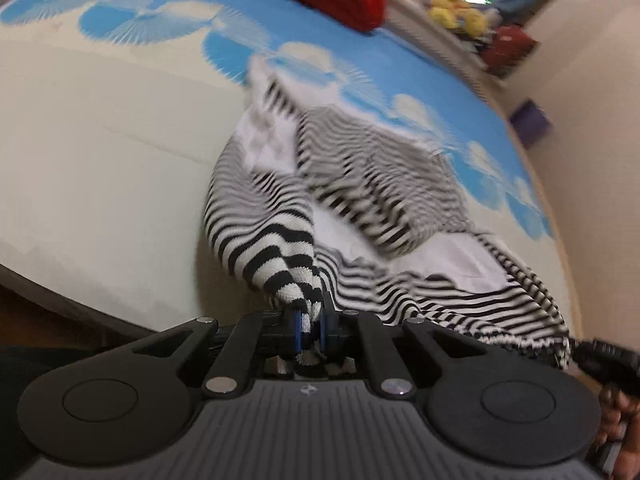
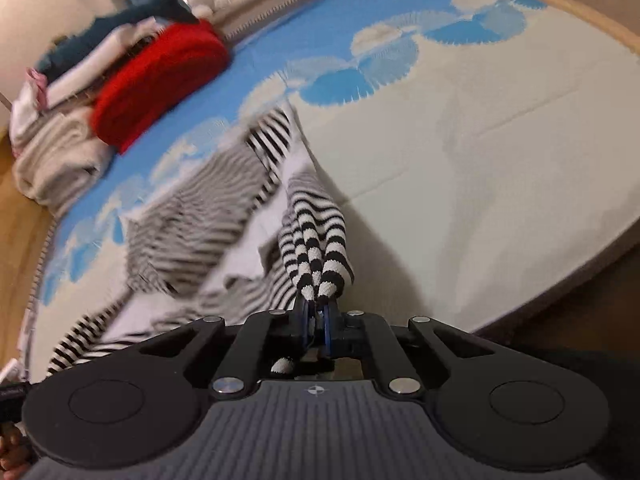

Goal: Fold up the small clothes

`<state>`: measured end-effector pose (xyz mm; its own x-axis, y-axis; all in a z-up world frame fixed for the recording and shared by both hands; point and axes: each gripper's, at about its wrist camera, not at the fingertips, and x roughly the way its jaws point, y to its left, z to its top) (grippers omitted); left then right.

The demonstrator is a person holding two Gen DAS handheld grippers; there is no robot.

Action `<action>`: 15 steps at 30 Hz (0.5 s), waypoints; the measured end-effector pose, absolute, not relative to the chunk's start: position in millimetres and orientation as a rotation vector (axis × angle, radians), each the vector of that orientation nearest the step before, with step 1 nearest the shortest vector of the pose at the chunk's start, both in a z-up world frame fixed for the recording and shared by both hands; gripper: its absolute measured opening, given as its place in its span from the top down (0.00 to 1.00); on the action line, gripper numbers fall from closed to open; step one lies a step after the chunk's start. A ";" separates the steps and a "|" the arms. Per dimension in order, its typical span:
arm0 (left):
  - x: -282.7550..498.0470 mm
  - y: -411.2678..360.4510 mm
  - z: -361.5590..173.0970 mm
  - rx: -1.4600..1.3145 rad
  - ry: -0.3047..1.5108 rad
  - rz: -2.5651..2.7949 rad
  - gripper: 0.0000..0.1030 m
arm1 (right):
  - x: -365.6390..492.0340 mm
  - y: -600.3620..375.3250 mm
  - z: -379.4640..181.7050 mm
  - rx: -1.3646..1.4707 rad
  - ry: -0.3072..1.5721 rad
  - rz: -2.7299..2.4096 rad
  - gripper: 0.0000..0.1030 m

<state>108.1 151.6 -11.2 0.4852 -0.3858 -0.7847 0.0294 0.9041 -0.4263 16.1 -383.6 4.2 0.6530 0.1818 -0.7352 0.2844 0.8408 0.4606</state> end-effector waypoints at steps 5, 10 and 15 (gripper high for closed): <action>82.2 164.2 45.3 -0.414 0.977 -0.344 0.92 | -14.0 -388.1 74.4 0.596 0.762 0.002 0.94; 108.9 169.7 53.3 -0.448 0.962 -0.321 0.92 | 26.2 -385.3 85.2 0.579 0.747 0.032 0.94; 204.9 165.7 15.5 -0.523 1.012 -0.259 0.92 | 128.8 -382.7 42.4 0.574 0.825 -0.012 0.94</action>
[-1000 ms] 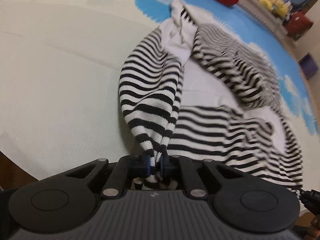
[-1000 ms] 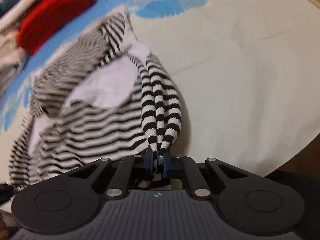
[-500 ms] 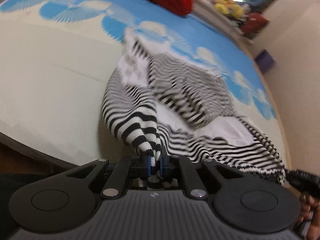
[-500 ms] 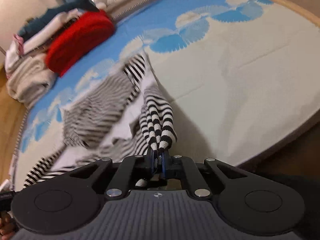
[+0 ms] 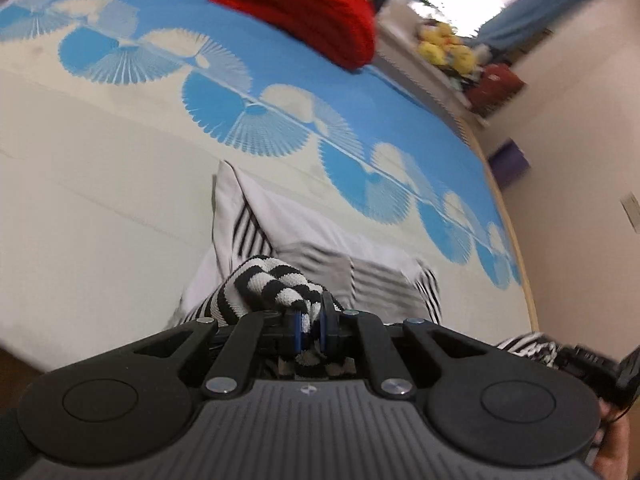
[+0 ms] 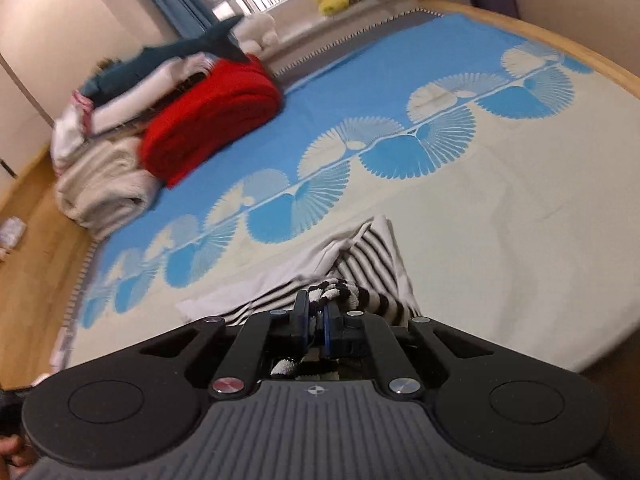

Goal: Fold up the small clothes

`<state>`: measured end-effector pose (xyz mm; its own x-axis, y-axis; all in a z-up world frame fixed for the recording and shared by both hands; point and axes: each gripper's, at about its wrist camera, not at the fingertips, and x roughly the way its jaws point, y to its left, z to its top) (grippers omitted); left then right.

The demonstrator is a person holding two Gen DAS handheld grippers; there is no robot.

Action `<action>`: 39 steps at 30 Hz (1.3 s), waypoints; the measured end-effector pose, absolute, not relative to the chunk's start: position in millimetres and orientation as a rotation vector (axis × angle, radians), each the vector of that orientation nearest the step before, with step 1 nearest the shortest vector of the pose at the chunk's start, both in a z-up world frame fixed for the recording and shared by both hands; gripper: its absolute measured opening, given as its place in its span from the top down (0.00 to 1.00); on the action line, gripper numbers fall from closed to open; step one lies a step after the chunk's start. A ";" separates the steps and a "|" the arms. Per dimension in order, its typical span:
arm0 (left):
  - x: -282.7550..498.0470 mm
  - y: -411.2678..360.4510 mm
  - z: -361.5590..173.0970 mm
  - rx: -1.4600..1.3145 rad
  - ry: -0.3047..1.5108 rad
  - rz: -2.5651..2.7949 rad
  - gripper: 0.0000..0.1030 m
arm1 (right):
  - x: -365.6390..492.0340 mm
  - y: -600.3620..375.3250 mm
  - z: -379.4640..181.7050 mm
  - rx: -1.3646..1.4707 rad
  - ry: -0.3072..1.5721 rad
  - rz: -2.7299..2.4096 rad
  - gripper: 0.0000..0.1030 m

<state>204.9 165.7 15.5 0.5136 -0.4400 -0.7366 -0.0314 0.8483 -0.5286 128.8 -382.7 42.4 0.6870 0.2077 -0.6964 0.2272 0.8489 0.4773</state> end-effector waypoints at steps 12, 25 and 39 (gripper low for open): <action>341.8 202.6 -87.0 -0.767 1.038 -0.124 0.59 | 246.0 -389.7 -71.8 0.546 0.853 -0.078 0.59; 343.5 133.0 -93.1 -0.330 1.058 -0.321 0.37 | 260.8 -314.5 -97.9 0.189 0.937 0.150 0.46; 383.2 125.2 -73.4 -0.428 0.780 -0.138 0.94 | 299.0 -320.5 -63.2 0.310 0.653 0.000 0.99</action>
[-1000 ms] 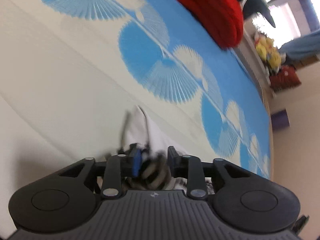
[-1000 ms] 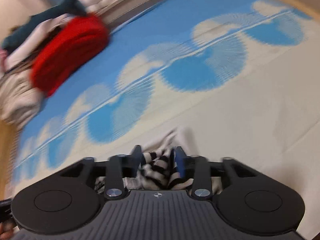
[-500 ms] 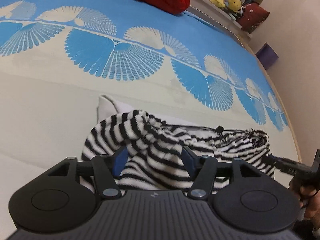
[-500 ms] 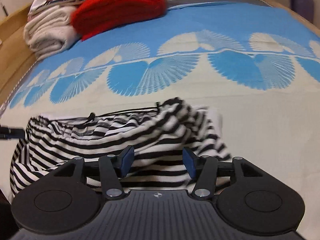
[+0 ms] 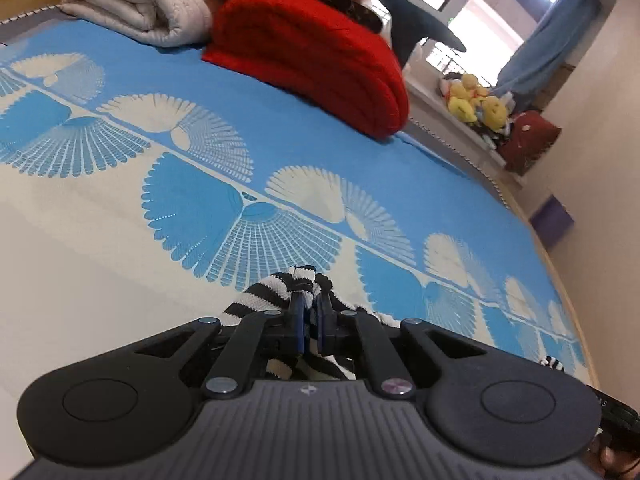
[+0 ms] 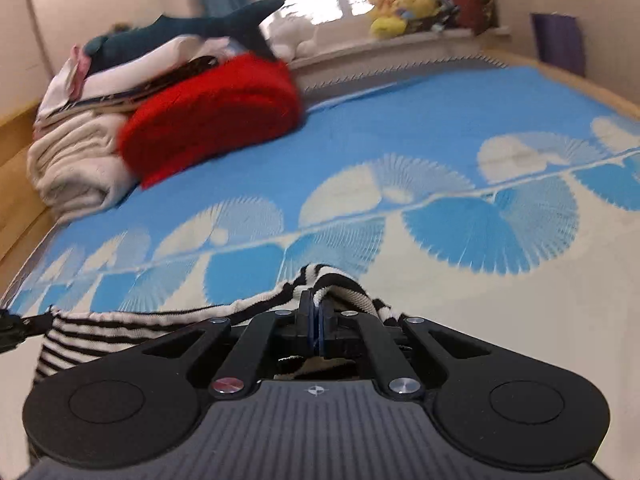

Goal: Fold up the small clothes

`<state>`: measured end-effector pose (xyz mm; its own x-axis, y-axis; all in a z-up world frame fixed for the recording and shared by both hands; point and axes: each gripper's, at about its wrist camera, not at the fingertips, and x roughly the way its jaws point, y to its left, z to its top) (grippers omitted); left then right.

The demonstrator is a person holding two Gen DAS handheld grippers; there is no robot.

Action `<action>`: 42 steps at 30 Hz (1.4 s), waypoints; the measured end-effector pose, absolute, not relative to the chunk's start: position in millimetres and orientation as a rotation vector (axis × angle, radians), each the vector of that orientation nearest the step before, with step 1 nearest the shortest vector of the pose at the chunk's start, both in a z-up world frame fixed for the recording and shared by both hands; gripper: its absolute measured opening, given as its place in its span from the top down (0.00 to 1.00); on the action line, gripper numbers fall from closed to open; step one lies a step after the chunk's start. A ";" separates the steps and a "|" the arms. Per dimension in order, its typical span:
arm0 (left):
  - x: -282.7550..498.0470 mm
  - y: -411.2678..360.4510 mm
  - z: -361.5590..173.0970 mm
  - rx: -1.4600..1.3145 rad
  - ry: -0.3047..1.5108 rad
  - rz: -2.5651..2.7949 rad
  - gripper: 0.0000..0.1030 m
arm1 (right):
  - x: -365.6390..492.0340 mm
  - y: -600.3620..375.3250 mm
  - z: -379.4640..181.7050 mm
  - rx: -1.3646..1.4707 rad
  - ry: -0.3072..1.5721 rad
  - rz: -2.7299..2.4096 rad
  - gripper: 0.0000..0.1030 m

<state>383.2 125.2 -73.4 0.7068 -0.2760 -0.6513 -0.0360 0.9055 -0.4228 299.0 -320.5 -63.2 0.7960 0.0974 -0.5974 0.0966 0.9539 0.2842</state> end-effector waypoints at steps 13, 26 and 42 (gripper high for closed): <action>422.4 122.4 -146.5 -0.439 1.039 0.001 0.82 | 353.4 -286.1 -124.4 0.106 0.889 -0.031 0.79; 399.7 174.4 -128.7 -0.390 1.064 -0.117 0.55 | 332.6 -357.4 -111.5 0.222 0.943 -0.039 0.44; 399.2 161.4 -144.9 -0.220 1.136 0.046 0.84 | 347.3 -342.8 -109.7 0.137 0.957 -0.084 0.75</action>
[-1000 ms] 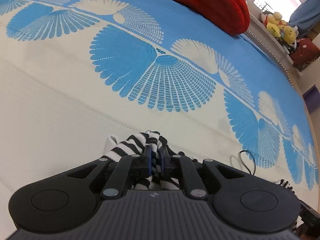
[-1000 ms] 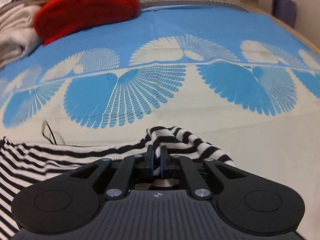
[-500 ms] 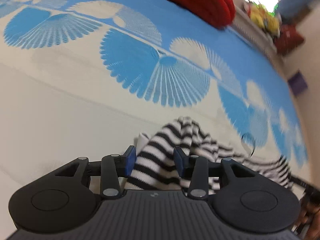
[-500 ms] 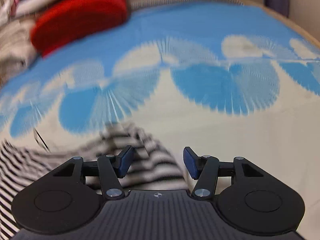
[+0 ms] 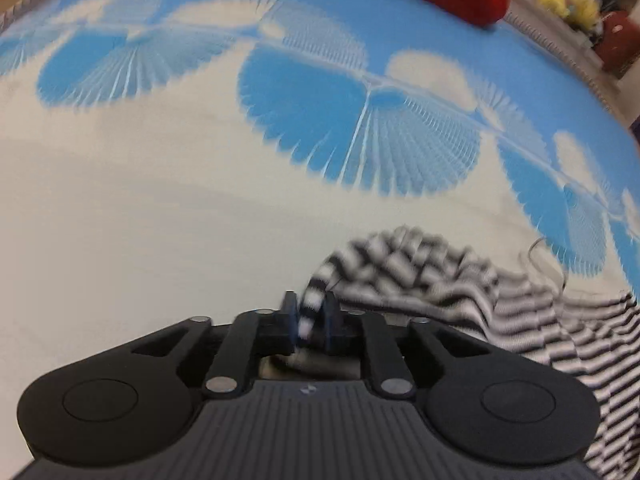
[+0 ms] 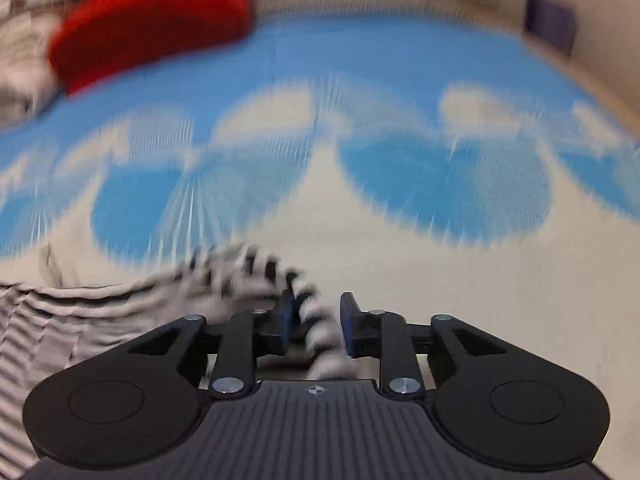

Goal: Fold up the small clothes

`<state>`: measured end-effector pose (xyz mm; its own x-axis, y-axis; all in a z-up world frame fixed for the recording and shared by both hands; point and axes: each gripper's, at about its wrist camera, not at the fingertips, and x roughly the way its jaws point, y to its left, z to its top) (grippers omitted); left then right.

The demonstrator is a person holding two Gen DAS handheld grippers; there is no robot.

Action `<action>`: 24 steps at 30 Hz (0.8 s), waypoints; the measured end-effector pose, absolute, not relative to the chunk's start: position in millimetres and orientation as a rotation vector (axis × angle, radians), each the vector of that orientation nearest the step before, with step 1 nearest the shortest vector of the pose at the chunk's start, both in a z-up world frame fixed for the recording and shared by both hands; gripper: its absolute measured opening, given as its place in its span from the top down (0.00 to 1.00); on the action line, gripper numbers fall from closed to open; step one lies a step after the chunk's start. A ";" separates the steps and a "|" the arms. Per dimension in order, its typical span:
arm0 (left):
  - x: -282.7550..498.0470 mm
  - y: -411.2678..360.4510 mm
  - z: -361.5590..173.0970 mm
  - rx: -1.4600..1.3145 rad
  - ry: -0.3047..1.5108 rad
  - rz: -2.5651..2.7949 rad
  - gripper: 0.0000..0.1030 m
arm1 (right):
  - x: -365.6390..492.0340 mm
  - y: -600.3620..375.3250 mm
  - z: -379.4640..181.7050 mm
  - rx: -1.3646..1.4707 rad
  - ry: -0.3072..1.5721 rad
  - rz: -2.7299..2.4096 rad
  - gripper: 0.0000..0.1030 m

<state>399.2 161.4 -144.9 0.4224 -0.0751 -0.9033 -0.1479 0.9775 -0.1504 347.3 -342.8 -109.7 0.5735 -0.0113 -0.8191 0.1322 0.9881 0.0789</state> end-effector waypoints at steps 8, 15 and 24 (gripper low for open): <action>329.2 189.0 -61.6 -0.254 1.048 -0.071 0.74 | 274.4 -385.9 -26.7 0.304 0.896 -0.066 0.60; 260.4 219.9 -114.4 -0.429 1.253 -0.067 0.60 | 198.7 -396.8 -73.2 0.403 1.087 -0.063 0.51; 253.5 217.5 -138.6 -0.418 1.350 -0.072 0.55 | 188.6 -390.1 -90.8 0.390 1.126 -0.074 0.53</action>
<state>253.5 217.5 -138.6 0.2288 -0.2882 -0.9298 -0.1879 0.9241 -0.3327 188.6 -390.1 -90.8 0.4351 0.1369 -0.8899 0.2527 0.9301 0.2666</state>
